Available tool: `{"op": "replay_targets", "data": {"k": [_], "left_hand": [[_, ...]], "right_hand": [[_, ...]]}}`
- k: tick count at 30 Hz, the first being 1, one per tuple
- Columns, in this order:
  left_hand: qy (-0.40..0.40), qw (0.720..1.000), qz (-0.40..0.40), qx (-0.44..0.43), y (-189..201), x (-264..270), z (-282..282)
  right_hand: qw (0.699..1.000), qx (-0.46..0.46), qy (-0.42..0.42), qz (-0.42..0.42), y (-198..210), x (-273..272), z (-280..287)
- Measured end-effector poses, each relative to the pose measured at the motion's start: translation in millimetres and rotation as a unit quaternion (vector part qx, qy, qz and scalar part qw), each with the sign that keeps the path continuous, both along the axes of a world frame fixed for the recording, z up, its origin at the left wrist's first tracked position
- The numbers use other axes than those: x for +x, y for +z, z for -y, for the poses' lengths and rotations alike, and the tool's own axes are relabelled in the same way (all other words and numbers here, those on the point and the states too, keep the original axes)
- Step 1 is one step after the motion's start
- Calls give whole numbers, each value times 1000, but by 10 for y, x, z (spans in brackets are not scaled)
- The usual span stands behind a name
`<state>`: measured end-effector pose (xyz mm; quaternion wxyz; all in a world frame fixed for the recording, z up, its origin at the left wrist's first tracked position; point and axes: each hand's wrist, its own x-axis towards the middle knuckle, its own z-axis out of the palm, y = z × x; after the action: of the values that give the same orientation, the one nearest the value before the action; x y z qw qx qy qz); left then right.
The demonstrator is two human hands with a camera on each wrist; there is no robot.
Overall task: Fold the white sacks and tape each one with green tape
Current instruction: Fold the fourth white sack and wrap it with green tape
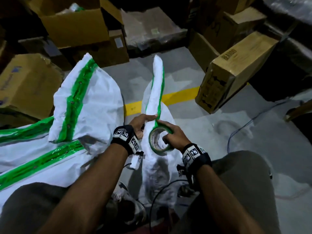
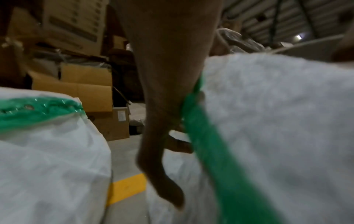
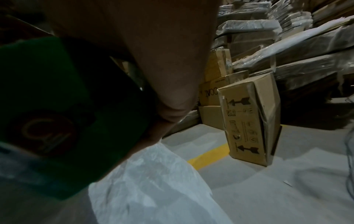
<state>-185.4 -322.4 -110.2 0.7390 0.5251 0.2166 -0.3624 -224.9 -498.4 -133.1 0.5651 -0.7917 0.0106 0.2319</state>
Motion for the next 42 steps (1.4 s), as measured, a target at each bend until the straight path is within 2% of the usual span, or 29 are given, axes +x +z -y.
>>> {"op": "replay_targets", "data": {"k": [2, 4, 6, 8, 11, 13, 15, 19, 22, 26, 29, 32, 33, 35, 37, 39, 42], "left_hand": [[-13, 997, 49, 60, -10, -95, -81], [-62, 992, 96, 52, -145, -229, -224], [-70, 988, 127, 49, -319, -410, -359], [-8, 975, 181, 129, -464, -592, -375], [92, 920, 279, 259, -553, -791, -207], [119, 900, 311, 281, -587, -893, -92], [138, 904, 302, 270, -617, -977, -25], [180, 935, 213, 221, -635, -1005, -41], [159, 945, 175, 225, -511, -920, -77], [138, 971, 131, 146, -351, -856, -43], [121, 979, 106, 126, -434, -832, -9], [117, 980, 90, 136, -593, -786, 0], [108, 981, 96, 127, -529, -793, 12], [91, 979, 107, 148, -469, -808, 34], [71, 964, 100, 234, -465, -813, 67], [56, 929, 99, 352, -440, -798, 57], [85, 894, 156, 411, -302, -790, 63]], "right_hand": [[1000, 19, -6, -4, -47, 33, -37], [1000, 19, -1, -6, -73, 61, -46], [1000, 11, 15, -5, -60, 91, -35], [999, 1, 40, 2, -31, 131, -1], [997, -9, 71, -13, 23, 151, 67], [996, -3, 87, -32, 54, 134, 104], [995, 5, 93, -46, 75, 96, 114], [996, -14, 76, -47, 51, -18, 71], [998, -34, 37, -40, -21, -123, -48], [999, -17, 3, -38, -80, -224, -151], [999, -5, -1, -50, -56, -238, -103], [999, -32, -3, -5, -35, -243, -53], [999, -37, -5, 12, -32, -257, -45], [998, -51, -10, 44, -59, -288, -33], [995, -65, -11, 69, -93, -307, -17], [993, -79, -8, 85, -110, -322, -17], [991, -97, -7, 95, -108, -344, -68]]}}
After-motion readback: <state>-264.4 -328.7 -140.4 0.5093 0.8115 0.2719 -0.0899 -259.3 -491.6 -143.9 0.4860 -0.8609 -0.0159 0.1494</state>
